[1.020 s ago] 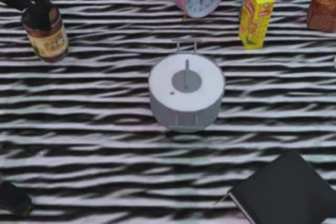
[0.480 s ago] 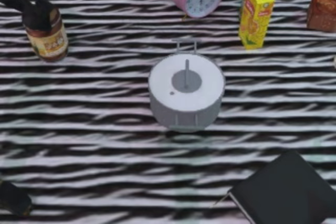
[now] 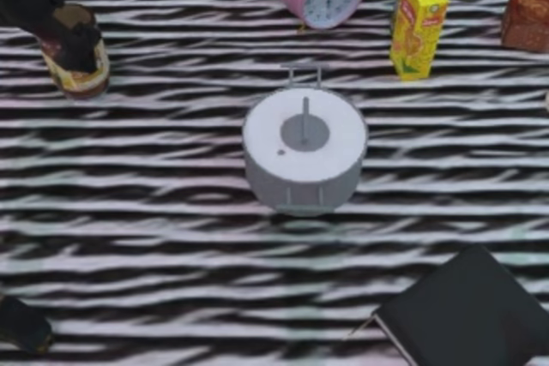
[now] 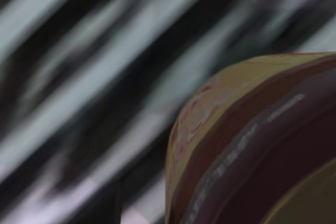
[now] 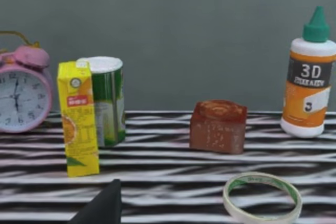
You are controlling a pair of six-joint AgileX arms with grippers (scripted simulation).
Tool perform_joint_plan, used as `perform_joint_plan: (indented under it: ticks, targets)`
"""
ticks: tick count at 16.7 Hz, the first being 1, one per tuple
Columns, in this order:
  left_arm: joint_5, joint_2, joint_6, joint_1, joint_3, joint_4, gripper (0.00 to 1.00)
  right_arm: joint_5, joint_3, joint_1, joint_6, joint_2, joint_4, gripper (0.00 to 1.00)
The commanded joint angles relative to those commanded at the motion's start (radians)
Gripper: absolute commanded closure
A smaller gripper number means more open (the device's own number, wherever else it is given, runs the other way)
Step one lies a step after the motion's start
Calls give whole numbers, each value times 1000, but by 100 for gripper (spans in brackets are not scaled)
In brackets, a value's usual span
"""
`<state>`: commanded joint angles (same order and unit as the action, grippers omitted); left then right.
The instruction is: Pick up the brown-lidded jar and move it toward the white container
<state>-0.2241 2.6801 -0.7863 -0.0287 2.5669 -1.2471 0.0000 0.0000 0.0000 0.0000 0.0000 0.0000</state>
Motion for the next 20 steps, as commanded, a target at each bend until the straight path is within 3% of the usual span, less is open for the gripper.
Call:
perform_joint_plan:
  ticks: [3,16,20]
  targets:
    - [0,0,0,0,0,0,0,0,0,0,0,0,0,0]
    - [0,0,0,0,0,0,98,0,0,0,0,0,0,0]
    - [0,0,0,0,0,0,100,0,0,0,0,0,0,0]
